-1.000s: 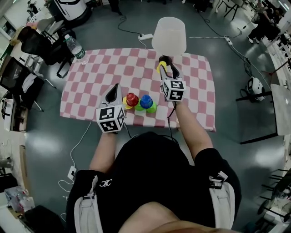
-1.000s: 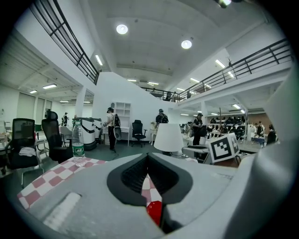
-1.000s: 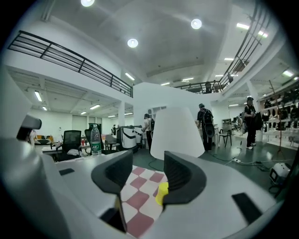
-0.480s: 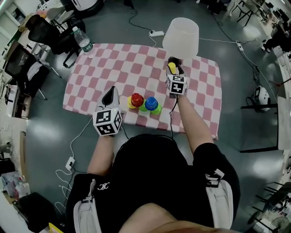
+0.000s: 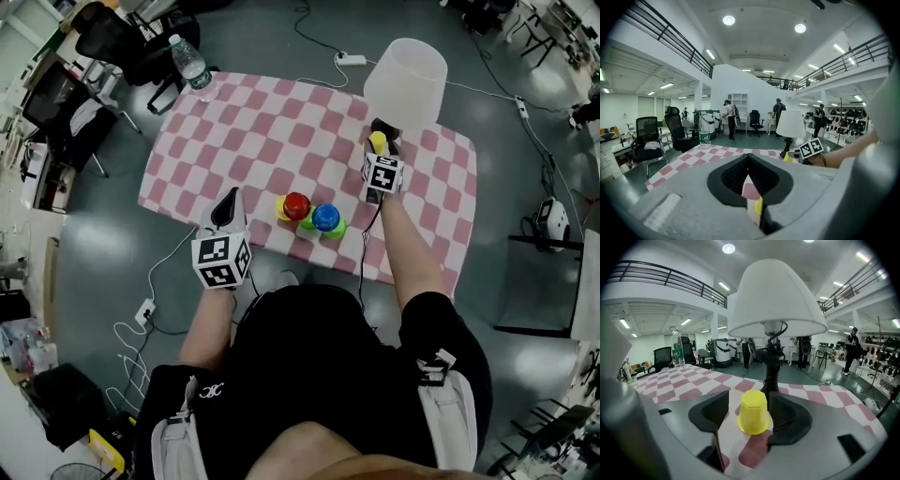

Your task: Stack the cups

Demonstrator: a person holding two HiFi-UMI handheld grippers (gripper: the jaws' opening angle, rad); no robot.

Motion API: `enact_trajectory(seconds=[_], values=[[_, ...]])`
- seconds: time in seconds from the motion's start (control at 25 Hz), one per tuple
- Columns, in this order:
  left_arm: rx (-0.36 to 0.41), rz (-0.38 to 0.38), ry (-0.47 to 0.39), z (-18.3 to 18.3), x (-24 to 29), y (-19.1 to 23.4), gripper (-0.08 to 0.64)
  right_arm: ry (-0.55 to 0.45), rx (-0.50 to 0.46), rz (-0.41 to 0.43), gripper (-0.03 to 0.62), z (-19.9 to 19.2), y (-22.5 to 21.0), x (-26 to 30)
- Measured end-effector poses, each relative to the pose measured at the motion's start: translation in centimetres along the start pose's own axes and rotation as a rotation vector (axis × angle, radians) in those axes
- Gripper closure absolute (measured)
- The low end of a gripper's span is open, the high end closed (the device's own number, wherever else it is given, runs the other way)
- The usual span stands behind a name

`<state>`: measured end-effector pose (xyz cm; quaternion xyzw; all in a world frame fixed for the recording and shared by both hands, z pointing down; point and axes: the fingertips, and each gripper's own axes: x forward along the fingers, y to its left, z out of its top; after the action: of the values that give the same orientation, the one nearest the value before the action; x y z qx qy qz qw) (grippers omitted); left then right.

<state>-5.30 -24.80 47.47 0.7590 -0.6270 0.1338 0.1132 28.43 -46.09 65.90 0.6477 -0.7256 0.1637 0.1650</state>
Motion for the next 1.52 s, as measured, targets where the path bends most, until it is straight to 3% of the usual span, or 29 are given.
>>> enact_trajectory(seconds=[0.44,0.6,0.84,1.12,1.52], values=[[-0.021,0.059,0.056,-2.0,-1.0,2.0,0.545,0.097,0.070,-0.036,0.334,-3.3,-0.9,3.6],[-0.035,0.070,0.058,-2.6,-1.5,2.6,0.545,0.072,0.048,-0.046,0.359,-2.8,-0.9,3.5],[-0.058,0.071,0.013,-1.6,-2.0,2.7,0.545,0.042,0.021,0.018,0.359,-1.1,0.5,1.5],[-0.072,0.020,-0.049,-0.3,-1.7,1.0,0.545,-0.033,-0.046,0.139,0.360,2.4,3.9,-3.3],[-0.085,-0.078,-0.128,2.2,-0.8,-1.2,0.545,-0.270,-0.110,0.308,0.360,12.9,9.7,-13.2]])
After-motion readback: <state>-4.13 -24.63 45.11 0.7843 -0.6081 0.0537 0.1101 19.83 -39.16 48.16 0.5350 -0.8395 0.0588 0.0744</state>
